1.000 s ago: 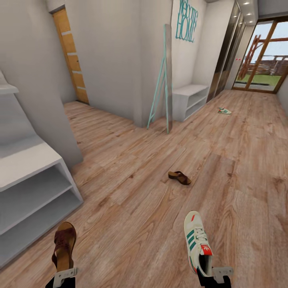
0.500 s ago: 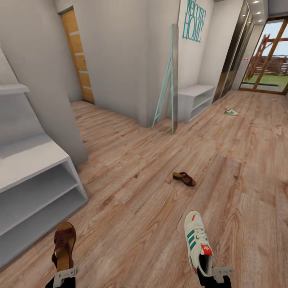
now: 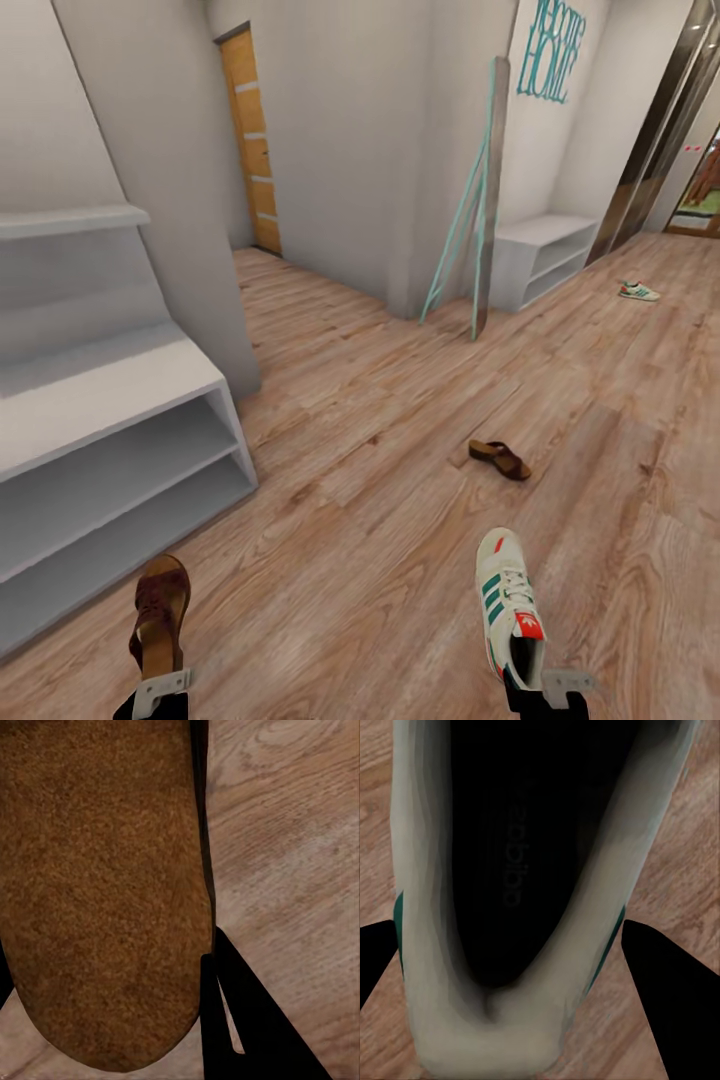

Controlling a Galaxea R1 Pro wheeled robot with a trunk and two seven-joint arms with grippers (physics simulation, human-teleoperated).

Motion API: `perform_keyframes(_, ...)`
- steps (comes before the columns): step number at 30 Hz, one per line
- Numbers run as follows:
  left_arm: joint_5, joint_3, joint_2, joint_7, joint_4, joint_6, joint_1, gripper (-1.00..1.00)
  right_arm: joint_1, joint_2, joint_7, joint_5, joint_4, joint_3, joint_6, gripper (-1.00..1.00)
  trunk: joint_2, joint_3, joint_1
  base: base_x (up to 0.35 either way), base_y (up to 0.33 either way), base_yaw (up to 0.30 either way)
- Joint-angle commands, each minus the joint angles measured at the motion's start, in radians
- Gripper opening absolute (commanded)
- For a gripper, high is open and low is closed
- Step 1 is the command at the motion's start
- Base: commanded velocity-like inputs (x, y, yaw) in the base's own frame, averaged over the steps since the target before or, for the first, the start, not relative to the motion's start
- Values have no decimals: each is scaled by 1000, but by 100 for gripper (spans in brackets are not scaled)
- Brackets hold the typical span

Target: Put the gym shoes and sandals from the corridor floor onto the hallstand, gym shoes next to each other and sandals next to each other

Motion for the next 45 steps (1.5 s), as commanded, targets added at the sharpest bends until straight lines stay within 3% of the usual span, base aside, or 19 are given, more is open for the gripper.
perform_keyframes(1,-13,9,-1,-6,1,-4,-1,-100,0,0,6,6,0,-9,-4,-100,0,-1,0,0,0,278)
perform_keyframes(35,-16,7,-1,-7,2,-4,-1,-100,0,2,8,7,2,-7,-2,-100,0,-1,0,-1,0,278)
perform_keyframes(45,-16,8,-1,-6,2,-4,-2,-100,0,2,8,7,2,-7,-2,-100,0,-1,0,-202,74,278)
